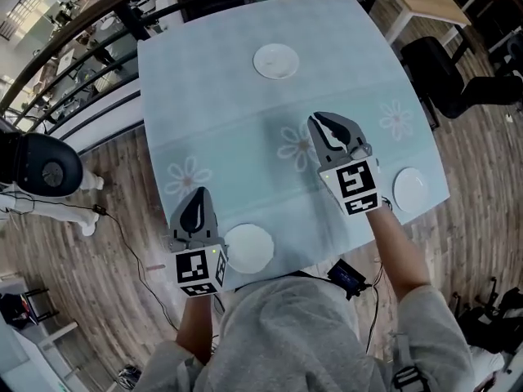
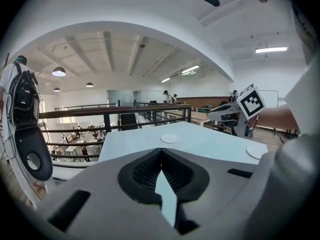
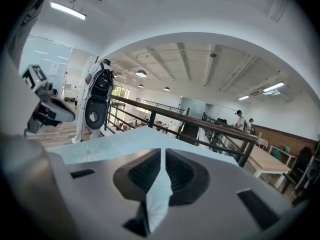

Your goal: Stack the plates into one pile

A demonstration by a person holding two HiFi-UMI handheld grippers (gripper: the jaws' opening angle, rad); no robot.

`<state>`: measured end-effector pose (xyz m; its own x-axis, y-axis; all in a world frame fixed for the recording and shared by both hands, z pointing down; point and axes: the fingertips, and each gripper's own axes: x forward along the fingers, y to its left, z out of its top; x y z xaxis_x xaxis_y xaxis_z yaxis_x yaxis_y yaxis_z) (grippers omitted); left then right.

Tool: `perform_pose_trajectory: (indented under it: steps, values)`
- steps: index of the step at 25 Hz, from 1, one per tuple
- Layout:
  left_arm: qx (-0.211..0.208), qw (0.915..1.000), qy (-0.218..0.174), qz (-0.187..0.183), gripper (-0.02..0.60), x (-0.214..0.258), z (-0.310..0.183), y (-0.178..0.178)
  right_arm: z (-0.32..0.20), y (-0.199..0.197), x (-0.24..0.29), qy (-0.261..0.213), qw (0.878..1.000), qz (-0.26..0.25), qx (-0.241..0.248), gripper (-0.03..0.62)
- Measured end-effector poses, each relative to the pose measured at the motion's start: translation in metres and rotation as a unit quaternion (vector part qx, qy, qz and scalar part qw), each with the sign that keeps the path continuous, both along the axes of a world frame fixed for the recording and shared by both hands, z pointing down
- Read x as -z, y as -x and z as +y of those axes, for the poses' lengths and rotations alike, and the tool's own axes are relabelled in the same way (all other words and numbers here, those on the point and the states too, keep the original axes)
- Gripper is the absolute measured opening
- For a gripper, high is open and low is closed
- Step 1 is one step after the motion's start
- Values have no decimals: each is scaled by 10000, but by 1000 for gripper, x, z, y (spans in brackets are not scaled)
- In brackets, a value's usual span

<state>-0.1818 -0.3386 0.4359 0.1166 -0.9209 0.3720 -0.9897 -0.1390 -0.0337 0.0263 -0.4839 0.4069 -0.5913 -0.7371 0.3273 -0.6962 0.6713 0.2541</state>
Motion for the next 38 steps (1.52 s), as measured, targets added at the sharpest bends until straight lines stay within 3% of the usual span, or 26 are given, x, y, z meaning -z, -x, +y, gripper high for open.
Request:
perform_pose_trajectory:
  steps: [7,10,22,26,34,38]
  values:
    - [43,9994,328,79,15,-37,-23,13,-77,27,-59,139,9965,815,80,37]
    - [56,9988,478,122,15,-52,-32,19,-103,41,-84,222,9932,1131,164,107]
    - [81,9949,962,279,17,-106,-56,41,-190,71,-174,153,9740,2240,293,107]
    - [143,9935,1084,328,17,-120,-62,49,-206,74,-202,295,9679,2473,349,107]
    - [192,9909,1252,454,17,-141,-69,53,-218,80,-219,-129,9461,3147,751,117]
    - [177,9904,1276,497,17,-141,-71,49,-217,80,-221,257,9381,3311,986,104]
